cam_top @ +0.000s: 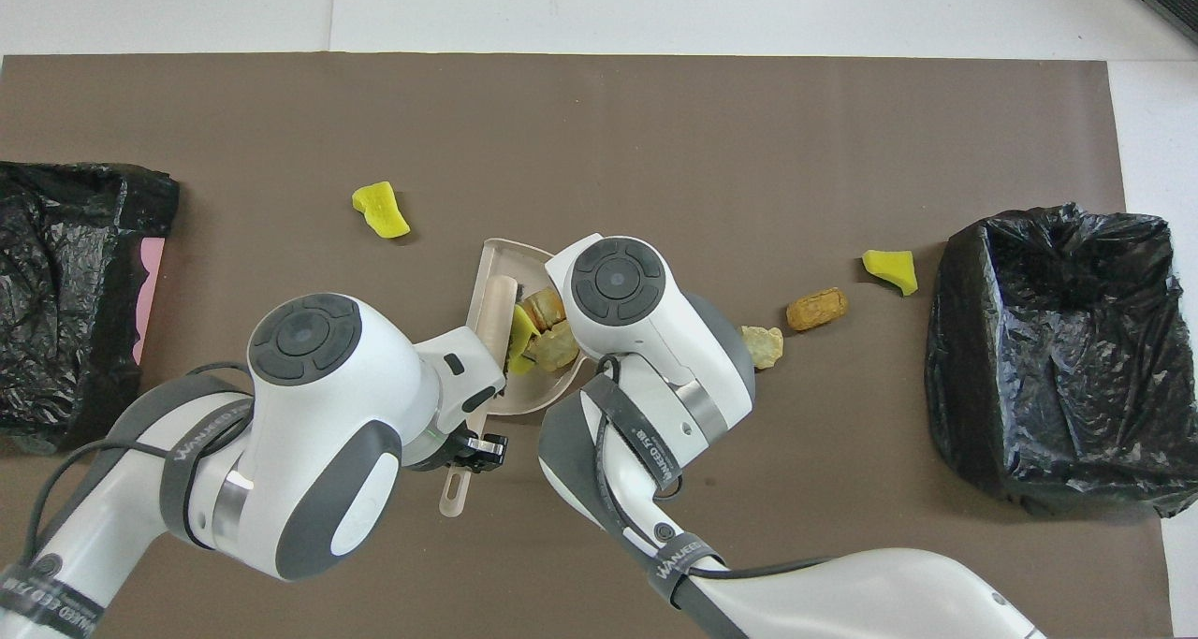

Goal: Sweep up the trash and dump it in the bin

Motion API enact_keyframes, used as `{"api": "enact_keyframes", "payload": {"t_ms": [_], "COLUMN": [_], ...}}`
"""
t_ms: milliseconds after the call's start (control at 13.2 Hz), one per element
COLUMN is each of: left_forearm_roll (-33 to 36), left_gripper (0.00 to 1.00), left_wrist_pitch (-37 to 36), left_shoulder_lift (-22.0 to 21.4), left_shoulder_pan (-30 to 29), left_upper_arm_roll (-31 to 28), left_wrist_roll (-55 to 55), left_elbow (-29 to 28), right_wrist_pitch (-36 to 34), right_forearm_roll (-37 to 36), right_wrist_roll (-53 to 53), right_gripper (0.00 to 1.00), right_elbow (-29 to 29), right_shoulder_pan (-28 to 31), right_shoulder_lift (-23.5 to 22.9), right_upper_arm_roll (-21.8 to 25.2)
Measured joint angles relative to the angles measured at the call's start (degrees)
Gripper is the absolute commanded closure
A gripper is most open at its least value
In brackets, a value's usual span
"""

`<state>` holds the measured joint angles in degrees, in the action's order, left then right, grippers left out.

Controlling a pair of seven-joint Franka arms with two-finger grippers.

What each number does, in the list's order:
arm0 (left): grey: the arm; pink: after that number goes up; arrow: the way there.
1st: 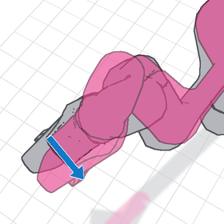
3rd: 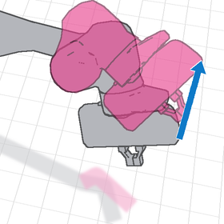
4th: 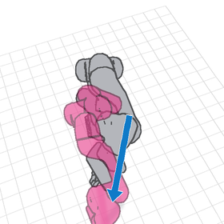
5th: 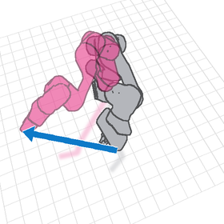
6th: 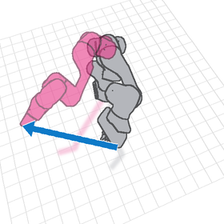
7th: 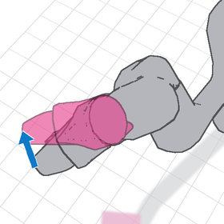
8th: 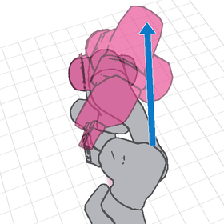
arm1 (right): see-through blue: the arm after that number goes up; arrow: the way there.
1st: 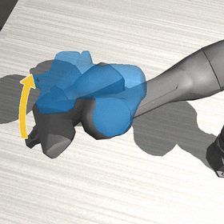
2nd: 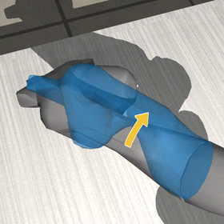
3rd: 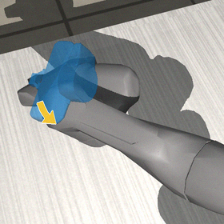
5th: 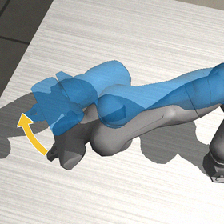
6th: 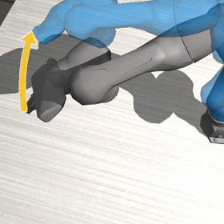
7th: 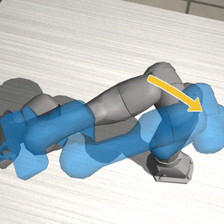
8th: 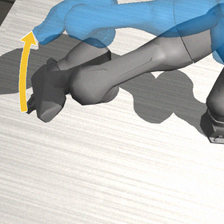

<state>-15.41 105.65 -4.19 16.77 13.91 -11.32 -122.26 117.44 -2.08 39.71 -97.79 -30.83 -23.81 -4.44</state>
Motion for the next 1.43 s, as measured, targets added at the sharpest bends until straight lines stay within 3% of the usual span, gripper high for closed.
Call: {"api": "enact_keyframes", "payload": {"t_ms": [377,981,1208,1434], "left_forearm_roll": [-0.23,-0.22,5.61,11.49], "left_gripper": [1.00,1.00,1.00,1.00], "left_wrist_pitch": [-7.31,-4.94,-1.99,-1.62], "left_shoulder_lift": [-2.53,-7.39,-6.01,-1.20], "left_shoulder_pan": [-0.80,-0.99,-3.65,-4.58], "left_upper_arm_roll": [-0.62,-0.34,-1.81,-7.46], "left_wrist_roll": [0.07,0.16,2.02,8.30], "left_elbow": [1.58,-5.34,-3.74,1.91], "right_wrist_pitch": [0.02,0.02,0.02,0.02], "right_forearm_roll": [0.00,0.00,-0.05,-0.13], "right_wrist_roll": [0.00,0.00,0.00,0.00], "right_gripper": [1.00,1.00,1.00,1.00], "right_elbow": [0.00,-0.18,-0.24,-0.29], "right_shoulder_pan": [0.00,0.09,0.14,0.16], "right_shoulder_lift": [0.00,-0.02,-0.02,-0.02], "right_upper_arm_roll": [0.00,0.03,0.03,0.03]}}
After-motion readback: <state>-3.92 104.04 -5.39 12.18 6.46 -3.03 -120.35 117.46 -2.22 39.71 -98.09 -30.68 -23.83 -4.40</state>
